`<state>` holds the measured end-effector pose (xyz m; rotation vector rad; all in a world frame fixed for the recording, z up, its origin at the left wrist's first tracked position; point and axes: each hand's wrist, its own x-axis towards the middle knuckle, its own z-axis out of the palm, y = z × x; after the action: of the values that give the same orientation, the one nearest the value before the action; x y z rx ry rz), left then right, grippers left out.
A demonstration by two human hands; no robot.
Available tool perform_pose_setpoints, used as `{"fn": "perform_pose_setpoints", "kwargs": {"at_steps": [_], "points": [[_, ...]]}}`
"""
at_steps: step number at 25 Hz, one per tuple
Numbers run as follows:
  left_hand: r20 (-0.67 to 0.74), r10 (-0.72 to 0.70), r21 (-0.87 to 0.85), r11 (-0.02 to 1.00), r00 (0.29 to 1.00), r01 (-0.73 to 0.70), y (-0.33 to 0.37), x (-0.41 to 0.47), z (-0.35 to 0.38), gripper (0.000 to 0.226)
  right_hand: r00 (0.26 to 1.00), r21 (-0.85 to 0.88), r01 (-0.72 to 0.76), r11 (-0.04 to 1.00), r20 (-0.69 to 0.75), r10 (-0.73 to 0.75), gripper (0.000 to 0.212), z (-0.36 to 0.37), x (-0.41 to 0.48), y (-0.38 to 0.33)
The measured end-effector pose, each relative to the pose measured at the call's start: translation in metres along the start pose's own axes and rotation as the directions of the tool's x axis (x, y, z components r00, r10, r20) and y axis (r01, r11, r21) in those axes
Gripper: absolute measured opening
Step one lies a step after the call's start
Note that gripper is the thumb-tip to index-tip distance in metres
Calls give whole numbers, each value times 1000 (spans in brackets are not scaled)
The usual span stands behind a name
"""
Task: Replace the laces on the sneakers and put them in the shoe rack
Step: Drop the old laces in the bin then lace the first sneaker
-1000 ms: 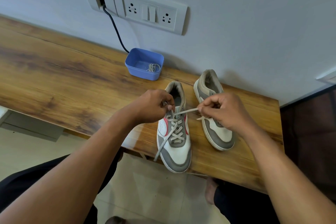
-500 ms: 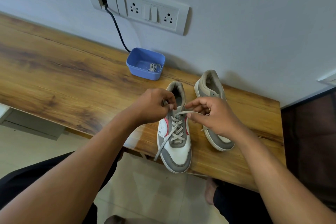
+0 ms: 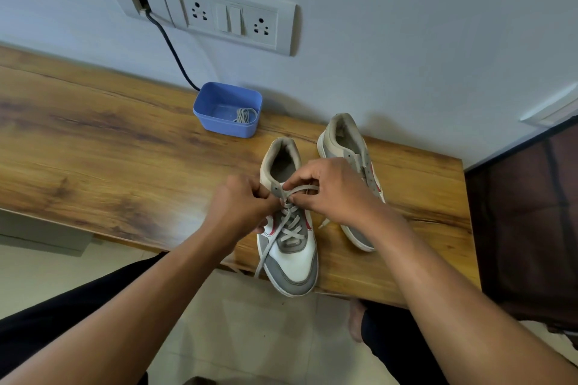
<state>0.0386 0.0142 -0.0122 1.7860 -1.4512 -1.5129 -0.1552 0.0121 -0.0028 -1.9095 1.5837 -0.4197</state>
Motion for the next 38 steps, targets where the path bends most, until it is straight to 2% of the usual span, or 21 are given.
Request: {"fn": "perform_pose_setpoints", "kwargs": {"at_steps": [2,5,8,9,12,14,15,16,18,20,23,26,29,31,32,34,35,36,38], "points": [[-14,-35,-95,995,999,34,-1,-2,3,11,1000,-67,10,998,14,-9,22,1,3,-4],[82,-116,-310,941,990,136,-8,-4,0,8,997,-198,63,978,61,-52,14,2,6,-10],[105,-99,-383,914,990,132,-14,-7,-1,7,992,-247,98,964,99,-75,1,4,8,-11],[87,-90,-369,922,992,116,-15,-7,-1,7,992,-228,91,969,110,-67,3,4,9,-10],[-59,10,-152,988,998,-19,-16,2,-6,9,995,-113,16,993,97,-5,12,1,7,-8],[-174,211,82,977,962,-199,-12,10,-15,15,995,-28,-51,998,81,53,12,-1,4,-9],[-160,326,202,935,932,-292,-8,12,-20,20,993,16,-84,996,83,83,12,-4,2,-9],[-78,417,315,872,905,-375,-4,12,-25,25,991,58,-110,992,87,105,14,-7,1,-10],[141,482,473,735,865,-487,1,13,-31,31,990,134,-127,983,82,117,20,-14,-4,-12],[247,473,519,673,846,-527,2,12,-31,28,994,175,-99,980,66,88,23,-19,-10,-15],[239,517,520,647,822,-558,0,17,-26,24,996,200,-63,978,72,49,24,-17,-13,-21],[209,586,580,570,783,-581,0,19,-22,21,998,248,-64,967,38,56,26,-23,-17,-23],[241,578,607,537,780,-586,0,19,-21,19,996,215,-80,973,66,67,27,-31,-26,-28],[213,566,587,577,796,-568,6,18,-22,15,992,228,-120,966,58,109,24,-31,-33,-34],[175,544,506,665,821,-549,10,15,-23,17,992,241,-126,962,37,121,22,-29,-37,-38],[142,376,196,896,916,-398,16,5,-22,20,994,264,-111,958,30,107,13,-21,-45,-50],[183,263,58,959,947,-277,17,-2,-21,18,995,266,-90,960,75,72,10,-15,-50,-57],[228,193,7,980,954,-200,18,-8,-20,17,990,247,-59,967,141,24,9,-7,-55,-63],[262,166,17,984,951,-176,15,-17,-24,21,979,177,-5,984,200,-31,9,5,-65,-65]]}}
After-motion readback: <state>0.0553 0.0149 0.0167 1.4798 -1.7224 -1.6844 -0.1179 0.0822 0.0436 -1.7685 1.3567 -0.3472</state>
